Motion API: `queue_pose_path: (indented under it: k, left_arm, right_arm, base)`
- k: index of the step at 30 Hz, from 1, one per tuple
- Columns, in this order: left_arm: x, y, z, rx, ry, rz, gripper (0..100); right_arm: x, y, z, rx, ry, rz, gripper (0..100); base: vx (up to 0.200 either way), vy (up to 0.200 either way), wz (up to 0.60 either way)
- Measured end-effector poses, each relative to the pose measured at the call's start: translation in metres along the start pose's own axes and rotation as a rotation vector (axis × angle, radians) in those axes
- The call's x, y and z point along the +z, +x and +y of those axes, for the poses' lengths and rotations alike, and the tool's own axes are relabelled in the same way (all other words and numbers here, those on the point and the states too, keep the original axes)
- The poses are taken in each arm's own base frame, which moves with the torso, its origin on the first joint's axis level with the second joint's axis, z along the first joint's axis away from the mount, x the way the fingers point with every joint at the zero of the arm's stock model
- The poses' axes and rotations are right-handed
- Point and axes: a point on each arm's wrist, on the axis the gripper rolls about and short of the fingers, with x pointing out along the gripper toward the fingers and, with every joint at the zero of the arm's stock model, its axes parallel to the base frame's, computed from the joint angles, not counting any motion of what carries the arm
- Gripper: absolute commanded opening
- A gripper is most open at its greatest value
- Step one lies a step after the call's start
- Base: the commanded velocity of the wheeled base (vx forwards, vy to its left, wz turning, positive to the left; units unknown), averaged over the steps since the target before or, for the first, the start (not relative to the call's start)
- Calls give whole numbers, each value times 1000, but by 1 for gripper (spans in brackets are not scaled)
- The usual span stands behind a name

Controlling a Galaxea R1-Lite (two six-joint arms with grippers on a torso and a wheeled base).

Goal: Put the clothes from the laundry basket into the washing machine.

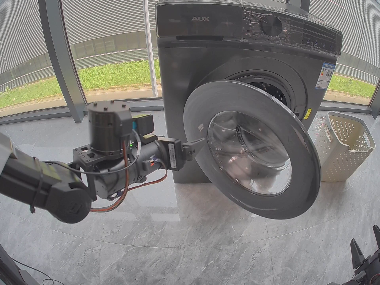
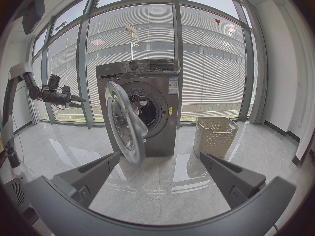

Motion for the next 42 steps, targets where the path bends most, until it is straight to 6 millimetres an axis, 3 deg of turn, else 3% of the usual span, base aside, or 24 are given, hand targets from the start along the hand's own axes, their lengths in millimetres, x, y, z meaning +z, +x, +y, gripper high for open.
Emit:
queue_pose_path:
  k: [5, 7, 9, 15, 24, 32, 42]
  left_arm:
    - [-1, -38, 7, 17, 21, 2, 100]
    - [3, -68, 10, 24, 27, -20, 100]
    - [5, -82, 11, 23, 30, -26, 100]
    - [4, -153, 14, 27, 54, -45, 100]
    - [-32, -247, 28, 61, 89, -90, 100]
    - [-74, -289, 41, 157, 147, -148, 100]
    - [-119, -317, 48, 374, 203, -257, 100]
  right_arm:
    - [0, 0, 0, 0, 0, 0, 100]
    - [0, 0, 0, 0, 0, 0, 100]
    - [0, 0, 0, 0, 0, 0, 100]
    - [0, 0, 0, 0, 0, 0, 100]
    - [0, 0, 0, 0, 0, 0, 100]
    - [0, 0, 0, 0, 0, 0, 100]
    - [0, 0, 0, 0, 0, 0, 100]
  base:
    - [0, 0, 0]
    - [0, 0, 0]
    - [0, 0, 0]
    - [0, 0, 0]
    - [0, 0, 0]
    - [0, 0, 0]
    - [0, 0, 0]
